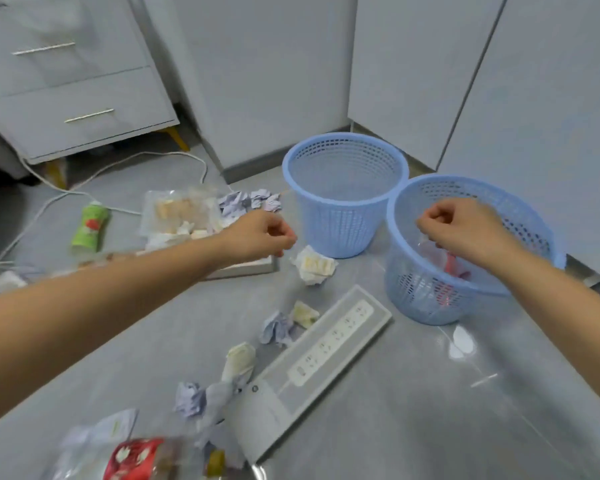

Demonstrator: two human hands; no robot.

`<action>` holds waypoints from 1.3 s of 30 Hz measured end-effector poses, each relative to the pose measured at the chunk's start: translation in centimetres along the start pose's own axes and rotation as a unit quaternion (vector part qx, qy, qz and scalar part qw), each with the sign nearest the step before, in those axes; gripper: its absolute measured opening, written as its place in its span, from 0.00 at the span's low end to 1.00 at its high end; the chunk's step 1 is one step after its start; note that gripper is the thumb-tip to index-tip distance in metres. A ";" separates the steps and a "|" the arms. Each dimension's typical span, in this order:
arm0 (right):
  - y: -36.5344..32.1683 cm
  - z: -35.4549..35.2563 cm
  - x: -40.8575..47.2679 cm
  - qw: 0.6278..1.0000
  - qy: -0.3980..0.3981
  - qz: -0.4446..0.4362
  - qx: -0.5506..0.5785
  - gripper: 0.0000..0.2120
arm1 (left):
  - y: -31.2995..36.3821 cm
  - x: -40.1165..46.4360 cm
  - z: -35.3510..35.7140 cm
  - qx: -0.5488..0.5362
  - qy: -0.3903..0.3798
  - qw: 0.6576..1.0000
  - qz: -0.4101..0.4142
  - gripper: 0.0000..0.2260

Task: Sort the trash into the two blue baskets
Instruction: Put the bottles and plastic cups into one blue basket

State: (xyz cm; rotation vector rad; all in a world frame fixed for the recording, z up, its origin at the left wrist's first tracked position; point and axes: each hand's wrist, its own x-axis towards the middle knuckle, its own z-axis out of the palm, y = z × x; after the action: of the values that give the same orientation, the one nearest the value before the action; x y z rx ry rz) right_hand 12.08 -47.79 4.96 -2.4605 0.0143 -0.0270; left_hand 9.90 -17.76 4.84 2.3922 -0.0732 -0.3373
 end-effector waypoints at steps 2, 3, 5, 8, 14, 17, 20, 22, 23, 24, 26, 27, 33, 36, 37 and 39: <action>-3.2 1.5 -1.2 0.998 -0.014 -0.065 -0.005 0.07 | -5.6 -3.8 -1.3 0.068 -0.034 0.996 -0.041 0.03; -4.8 2.6 -1.7 0.995 -0.031 -0.092 0.000 0.07 | -8.1 -5.8 -1.6 0.088 -0.054 0.993 -0.062 0.02; -7.8 5.3 -2.4 0.987 -0.082 -0.139 -0.001 0.07 | -12.8 -9.8 -1.6 0.121 -0.081 0.985 -0.096 0.02; -11.3 10.2 -3.6 0.972 -0.153 -0.180 -0.015 0.06 | -17.7 -15.0 -0.4 0.192 -0.150 0.962 -0.127 0.14; -13.2 17.4 -6.5 0.932 -0.258 -0.239 -0.089 0.04 | -22.5 -21.9 3.4 0.320 -0.272 0.902 -0.098 0.38; -12.7 19.0 -8.1 0.917 -0.292 -0.252 -0.107 0.04 | -23.5 -23.3 6.0 0.388 -0.257 0.884 -0.043 0.33; -12.0 19.3 -9.0 0.915 -0.307 -0.238 -0.111 0.06 | -24.2 -23.3 6.9 0.407 -0.220 0.886 -0.032 0.28; -11.6 19.2 -9.2 0.918 -0.313 -0.219 -0.102 0.08 | -23.9 -22.8 5.7 0.373 -0.186 0.907 -0.058 0.31; -11.5 19.1 -9.2 0.921 -0.316 -0.206 -0.094 0.08 | -23.6 -22.6 4.8 0.335 -0.153 0.927 -0.078 0.33; -11.3 18.9 -9.1 0.925 -0.319 -0.190 -0.082 0.08 | -23.0 -22.2 3.7 0.281 -0.105 0.949 -0.100 0.31; -11.0 18.6 -8.9 0.931 -0.324 -0.161 -0.053 0.07 | -21.5 -21.0 1.4 0.132 0.008 0.981 -0.139 0.25; -11.1 18.5 -8.9 0.933 -0.325 -0.148 -0.035 0.06 | -20.6 -20.2 0.3 0.042 0.056 0.985 -0.155 0.24; -13.5 18.6 -10.1 0.917 -0.356 -0.066 0.165 0.20 | -13.2 -14.6 -1.9 -0.407 0.099 0.895 -0.152 0.21; -14.9 18.0 -10.4 0.896 -0.352 -0.051 0.265 0.23 | -9.3 -12.6 -0.7 -0.501 0.048 0.855 -0.124 0.20; -15.1 17.6 -10.3 0.894 -0.343 -0.040 0.285 0.23 | -8.5 -12.1 -0.3 -0.511 0.041 0.851 -0.113 0.20; -15.1 16.3 -9.8 0.889 -0.326 -0.016 0.322 0.24 | -7.6 -11.0 0.2 -0.500 0.035 0.860 -0.095 0.20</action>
State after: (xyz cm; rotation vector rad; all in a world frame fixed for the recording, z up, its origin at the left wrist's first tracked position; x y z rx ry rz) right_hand 2.70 -25.62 1.60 -1.6994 -0.2831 0.6738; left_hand -1.07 -10.68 2.09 1.3656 0.3075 -0.2777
